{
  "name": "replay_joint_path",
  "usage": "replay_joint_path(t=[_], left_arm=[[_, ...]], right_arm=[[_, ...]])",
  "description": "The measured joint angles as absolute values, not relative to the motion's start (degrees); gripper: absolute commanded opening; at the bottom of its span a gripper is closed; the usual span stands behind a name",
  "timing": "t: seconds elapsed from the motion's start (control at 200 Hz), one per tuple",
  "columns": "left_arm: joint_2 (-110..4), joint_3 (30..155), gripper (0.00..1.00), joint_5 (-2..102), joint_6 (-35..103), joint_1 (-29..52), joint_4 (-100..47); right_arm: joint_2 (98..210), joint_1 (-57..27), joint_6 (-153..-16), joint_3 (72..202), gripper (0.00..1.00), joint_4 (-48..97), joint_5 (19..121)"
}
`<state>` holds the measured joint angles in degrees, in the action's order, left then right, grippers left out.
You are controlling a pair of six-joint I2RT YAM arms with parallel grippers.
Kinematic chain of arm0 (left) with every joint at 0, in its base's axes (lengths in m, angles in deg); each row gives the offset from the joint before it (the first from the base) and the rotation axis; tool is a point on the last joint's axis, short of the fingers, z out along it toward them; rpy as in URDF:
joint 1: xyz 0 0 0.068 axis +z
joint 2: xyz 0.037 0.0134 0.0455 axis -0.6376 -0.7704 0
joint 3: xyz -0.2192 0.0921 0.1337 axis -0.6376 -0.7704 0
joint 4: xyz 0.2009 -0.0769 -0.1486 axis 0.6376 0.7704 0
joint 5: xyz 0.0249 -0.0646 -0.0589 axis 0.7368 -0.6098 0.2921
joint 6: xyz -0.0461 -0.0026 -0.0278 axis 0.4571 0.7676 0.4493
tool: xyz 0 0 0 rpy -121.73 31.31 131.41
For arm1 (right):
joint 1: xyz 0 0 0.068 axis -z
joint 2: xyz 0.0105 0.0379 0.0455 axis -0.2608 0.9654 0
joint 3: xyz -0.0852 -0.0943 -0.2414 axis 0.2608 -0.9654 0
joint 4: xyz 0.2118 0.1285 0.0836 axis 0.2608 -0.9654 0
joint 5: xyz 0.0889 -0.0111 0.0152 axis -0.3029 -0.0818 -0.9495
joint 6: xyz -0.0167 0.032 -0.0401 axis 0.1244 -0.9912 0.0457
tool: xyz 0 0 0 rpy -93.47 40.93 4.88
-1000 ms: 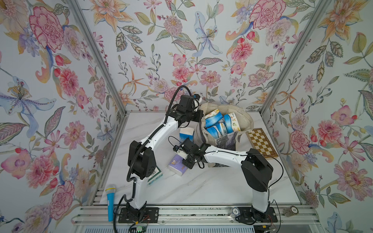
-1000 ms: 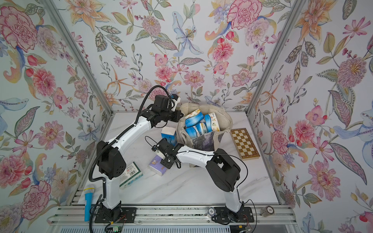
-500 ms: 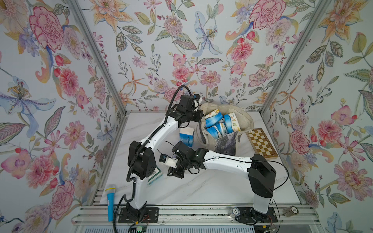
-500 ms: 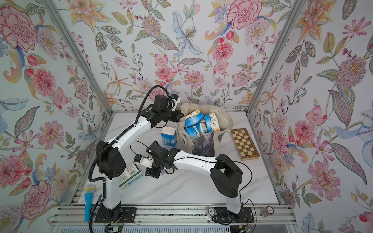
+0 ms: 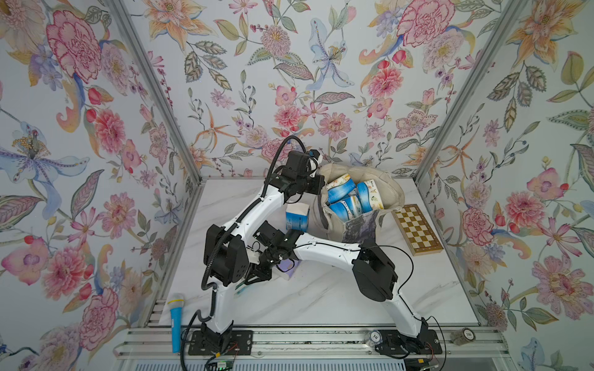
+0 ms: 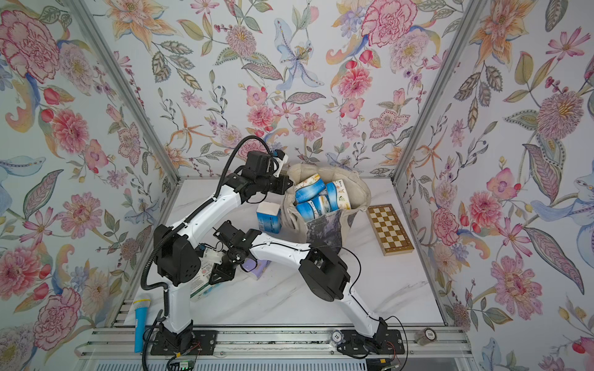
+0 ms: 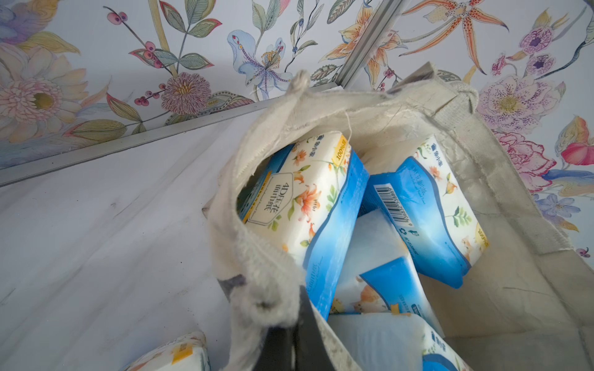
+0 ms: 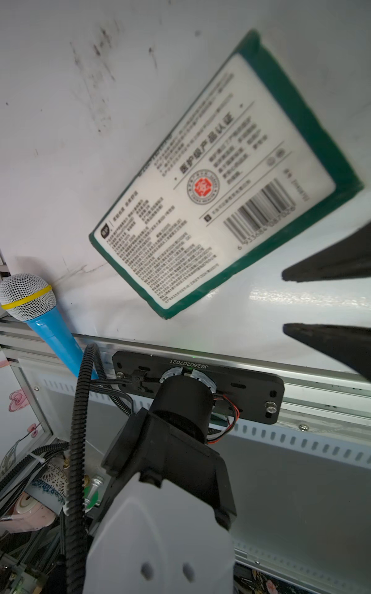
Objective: Put tissues into the canvas bag
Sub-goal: Move the pack of facial tissues to the center of the board.
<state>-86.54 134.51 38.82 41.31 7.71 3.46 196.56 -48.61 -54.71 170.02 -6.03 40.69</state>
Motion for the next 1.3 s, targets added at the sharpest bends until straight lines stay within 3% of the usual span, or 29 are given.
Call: replay_joint_path(t=[0.275,0.46,0.976,1.296], left_arm=[[-86.5,134.5,0.00,38.8,41.3,7.7,3.5],[-86.5,134.5,0.00,38.8,41.3,7.7,3.5],[-86.5,135.2,0.00,38.5,41.3,7.7,4.0],[-86.5,135.6,0.00,38.4,41.3,7.4,4.3]], right_arm=[[205.6,-50.3,-55.0,182.0,0.25,-9.6,40.3],[210.5,-51.1,-55.9,188.9,0.24,-13.2,46.3],[201.5,-46.3,-61.1,176.8,0.21,-15.5,67.3],[200.9,-42.7,-63.5,176.2,0.21,-15.1,77.7]])
